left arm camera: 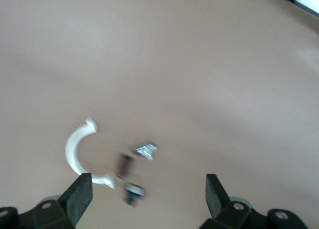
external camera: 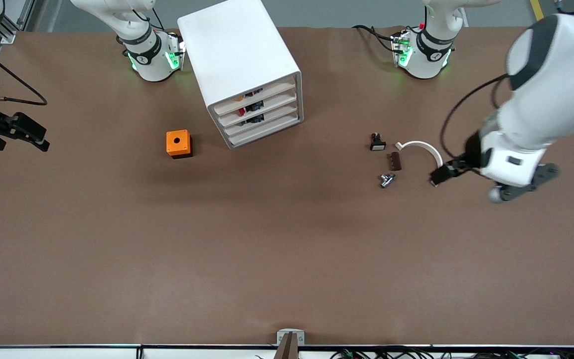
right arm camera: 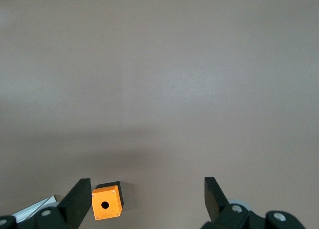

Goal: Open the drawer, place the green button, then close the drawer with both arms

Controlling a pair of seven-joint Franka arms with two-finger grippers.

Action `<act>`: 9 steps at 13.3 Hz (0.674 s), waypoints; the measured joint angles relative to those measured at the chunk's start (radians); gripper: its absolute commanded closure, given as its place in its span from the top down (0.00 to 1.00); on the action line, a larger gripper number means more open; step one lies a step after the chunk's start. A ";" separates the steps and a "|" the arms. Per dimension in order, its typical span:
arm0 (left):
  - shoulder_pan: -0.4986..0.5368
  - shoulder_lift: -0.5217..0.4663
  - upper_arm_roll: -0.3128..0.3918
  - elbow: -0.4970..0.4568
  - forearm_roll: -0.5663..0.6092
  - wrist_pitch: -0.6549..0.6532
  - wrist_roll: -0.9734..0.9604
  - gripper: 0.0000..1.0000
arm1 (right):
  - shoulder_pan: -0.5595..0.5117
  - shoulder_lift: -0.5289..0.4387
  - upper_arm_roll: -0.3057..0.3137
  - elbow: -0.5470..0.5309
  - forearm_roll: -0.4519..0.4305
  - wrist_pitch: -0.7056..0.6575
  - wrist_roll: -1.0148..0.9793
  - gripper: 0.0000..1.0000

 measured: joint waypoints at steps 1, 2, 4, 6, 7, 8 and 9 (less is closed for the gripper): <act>0.030 0.000 0.001 0.014 0.023 -0.012 0.084 1.00 | 0.000 -0.002 0.000 -0.003 0.000 0.000 0.000 1.00; 0.050 -0.002 0.001 0.026 0.031 -0.028 0.143 1.00 | 0.000 -0.005 0.000 -0.006 0.000 0.000 0.000 1.00; 0.072 -0.022 0.001 0.040 0.042 -0.060 0.187 1.00 | 0.000 -0.008 0.000 -0.009 0.000 -0.001 0.000 1.00; 0.090 -0.058 0.002 0.045 0.044 -0.114 0.231 1.00 | 0.000 -0.010 0.000 -0.011 0.000 -0.001 0.000 1.00; 0.098 -0.075 0.002 0.045 0.044 -0.130 0.261 1.00 | 0.000 -0.011 0.000 -0.012 0.000 -0.001 0.000 1.00; 0.106 -0.090 0.002 0.045 0.044 -0.139 0.295 1.00 | 0.000 -0.011 0.000 -0.012 0.000 -0.001 0.000 1.00; 0.113 -0.105 0.005 0.045 0.044 -0.149 0.330 1.00 | 0.000 -0.011 -0.001 -0.013 0.000 -0.001 0.000 1.00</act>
